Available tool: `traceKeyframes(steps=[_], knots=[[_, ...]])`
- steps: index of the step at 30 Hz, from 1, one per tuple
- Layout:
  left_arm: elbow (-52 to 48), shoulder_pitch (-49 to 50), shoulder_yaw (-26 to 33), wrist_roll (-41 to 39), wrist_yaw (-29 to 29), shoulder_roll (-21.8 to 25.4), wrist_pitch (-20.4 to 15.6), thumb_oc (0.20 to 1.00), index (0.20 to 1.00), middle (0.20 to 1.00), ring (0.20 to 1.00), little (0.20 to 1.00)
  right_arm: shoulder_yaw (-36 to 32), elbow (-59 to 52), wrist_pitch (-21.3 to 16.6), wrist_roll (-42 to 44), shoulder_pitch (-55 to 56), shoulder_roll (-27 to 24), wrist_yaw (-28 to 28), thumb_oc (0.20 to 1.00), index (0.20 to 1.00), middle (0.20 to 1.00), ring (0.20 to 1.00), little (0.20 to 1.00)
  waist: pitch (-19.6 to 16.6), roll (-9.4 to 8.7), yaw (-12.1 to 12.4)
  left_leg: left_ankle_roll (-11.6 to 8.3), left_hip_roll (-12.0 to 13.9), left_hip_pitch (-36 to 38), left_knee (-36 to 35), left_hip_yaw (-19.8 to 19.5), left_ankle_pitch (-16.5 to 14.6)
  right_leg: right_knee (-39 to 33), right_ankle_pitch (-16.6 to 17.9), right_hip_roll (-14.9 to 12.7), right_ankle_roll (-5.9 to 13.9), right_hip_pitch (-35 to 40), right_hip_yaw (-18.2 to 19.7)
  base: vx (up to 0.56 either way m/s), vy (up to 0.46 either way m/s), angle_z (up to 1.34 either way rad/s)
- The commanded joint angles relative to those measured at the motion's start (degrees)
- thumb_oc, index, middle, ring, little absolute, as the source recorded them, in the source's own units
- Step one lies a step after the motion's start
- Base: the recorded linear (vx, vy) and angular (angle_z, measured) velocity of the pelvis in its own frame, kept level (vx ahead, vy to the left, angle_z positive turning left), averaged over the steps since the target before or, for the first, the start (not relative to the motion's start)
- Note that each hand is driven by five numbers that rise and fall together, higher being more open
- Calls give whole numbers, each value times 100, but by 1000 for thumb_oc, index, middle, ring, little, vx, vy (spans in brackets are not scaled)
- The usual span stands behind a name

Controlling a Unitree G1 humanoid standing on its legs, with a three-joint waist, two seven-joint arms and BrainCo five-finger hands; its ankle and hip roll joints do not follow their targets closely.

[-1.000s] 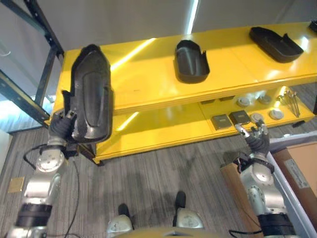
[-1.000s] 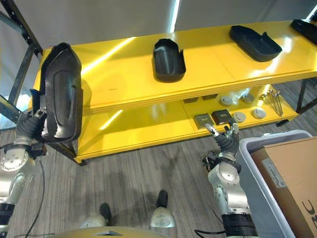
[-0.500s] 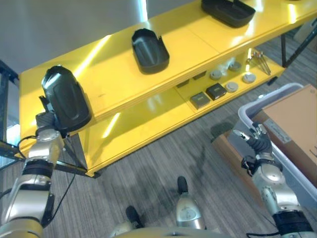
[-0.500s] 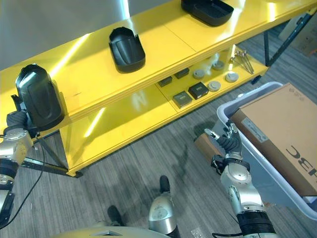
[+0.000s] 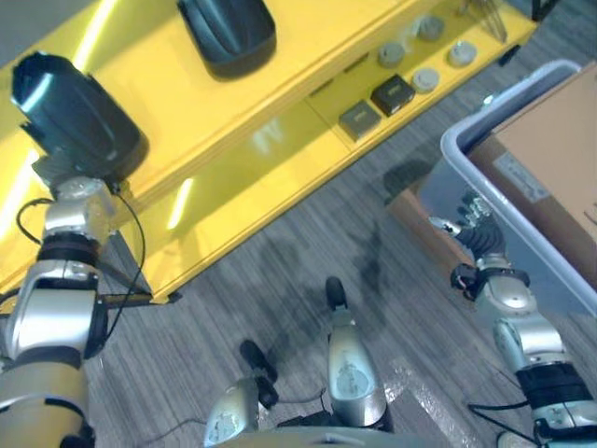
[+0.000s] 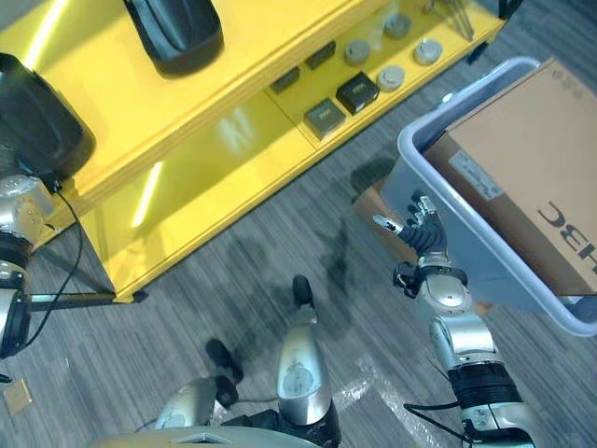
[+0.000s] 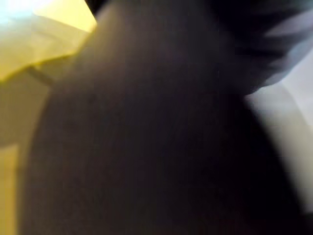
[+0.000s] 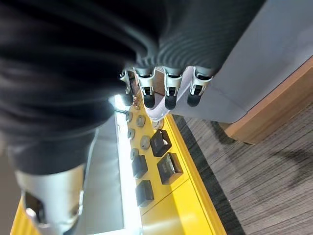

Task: Move parts from the plastic box to the shelf.

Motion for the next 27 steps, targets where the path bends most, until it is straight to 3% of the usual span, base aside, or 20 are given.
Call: traceKeyframes(steps=[1, 2, 3, 9, 12, 14, 18, 20, 22, 23, 24, 27], knots=[[238, 163, -51, 237, -4, 362, 53, 200, 200, 200, 200, 200, 64, -108, -265, 98, -46, -111, -23, 1000, 1000, 1000, 1000, 1000, -383, -272, 65, 85, 406, -632, 739, -403, -177, 1229, -1230, -91, 33, -221, 164, -41, -33, -3], [256, 143, -105, 414, -24, 426, 171, 551, 551, 551, 551, 551, 62, -126, -254, 115, -48, -105, -25, 1000, 1000, 1000, 1000, 1000, -368, -290, 71, 87, 416, -632, 745, -398, -178, 1215, -1220, -82, 32, -211, 158, 0, 0, 0], [274, 148, -122, 432, -43, 464, 219, 1000, 1000, 1000, 1000, 1000, 63, -150, -243, 142, -36, -103, -25, 1000, 1000, 1000, 1000, 1000, -366, -302, 78, 90, 422, -628, 744, -397, -176, 1206, -1214, -74, 30, -202, 155, 0, 0, 0], [472, 253, -166, 1020, -305, 689, 343, 1000, 1000, 1000, 1000, 1000, 88, -86, -255, 120, 62, -22, -13, 1000, 1000, 1000, 1000, 1000, -462, -328, 142, 100, 431, -456, 671, -373, -161, 1039, -1161, -76, 44, 49, 106, 16, -11, 2], [385, 368, -144, 1241, -265, 834, 232, 1000, 1000, 1000, 1000, 1000, 46, -135, -204, 137, 161, -23, -9, 1000, 1000, 1000, 1000, 1000, -532, -334, 193, 105, 420, -318, 604, -370, -162, 946, -1141, -82, 61, 215, 77, 37, -3, 0], [255, 407, -92, 1346, -200, 970, -63, 1000, 1000, 1000, 1000, 1000, 14, -129, -200, 141, 242, -37, 33, 1000, 1000, 1000, 1000, 1000, -591, -324, 235, 104, 407, -230, 548, -385, -160, 891, -1137, -91, 75, 324, 53, 45, 8, 4], [-644, 479, 71, 1516, 76, 1223, -1067, 1000, 1000, 1000, 1000, 1000, -106, -202, -229, 24, 536, 89, 68, 1000, 1000, 1000, 1000, 1000, -758, -266, 337, 114, 355, 5, 340, -388, -147, 709, -1110, -125, 129, 597, -29, 51, 8, 11], [-1436, 680, 162, 1781, -207, 1297, -1512, 1000, 1000, 1000, 1000, 1000, -229, -312, -194, -81, 712, 243, 61, 1000, 1000, 1000, 1000, 1000, -837, -247, 453, 123, 326, 108, 216, -411, -127, 589, -1066, -145, 171, 732, -104, 31, -28, 15], [-2516, 1049, 348, 1938, -523, 1309, -1525, 1000, 1000, 1000, 1000, 1000, -363, -445, -141, -187, 883, 430, 16, 1000, 1000, 1000, 1000, 1000, -921, -240, 587, 122, 310, 150, 129, -459, -101, 488, -1018, -151, 202, 807, -161, 31, -57, 4], [-3712, 1681, 595, 2004, -856, 1187, -1494, 1000, 1000, 1000, 1000, 1000, -492, -593, -39, -265, 1015, 614, -51, 1000, 1000, 1000, 1000, 1000, -965, -264, 707, 132, 290, 200, 104, -528, -112, 408, -990, -161, 218, 913, -230, 39, -162, 4], [-5540, 2933, 996, 2189, -1524, 664, -1456, 1000, 1000, 1000, 1000, 1000, -653, -785, 16, -368, 1227, 967, -225, 1000, 1000, 1000, 1000, 1000, -1014, -343, 982, 141, 277, 201, 91, -699, -129, 318, -955, -167, 258, 1026, -363, 37, -186, 17], [-7086, 4581, 1090, 2533, -2280, -389, -1698, 1000, 1000, 1000, 1000, 1000, -792, -1133, -28, -356, 1678, 1300, -434, 1000, 1000, 1000, 1000, 1000, -1075, -474, 1258, 160, 279, 208, 102, -886, -152, 201, -921, -143, 280, 1206, -514, 0, -172, 39]])
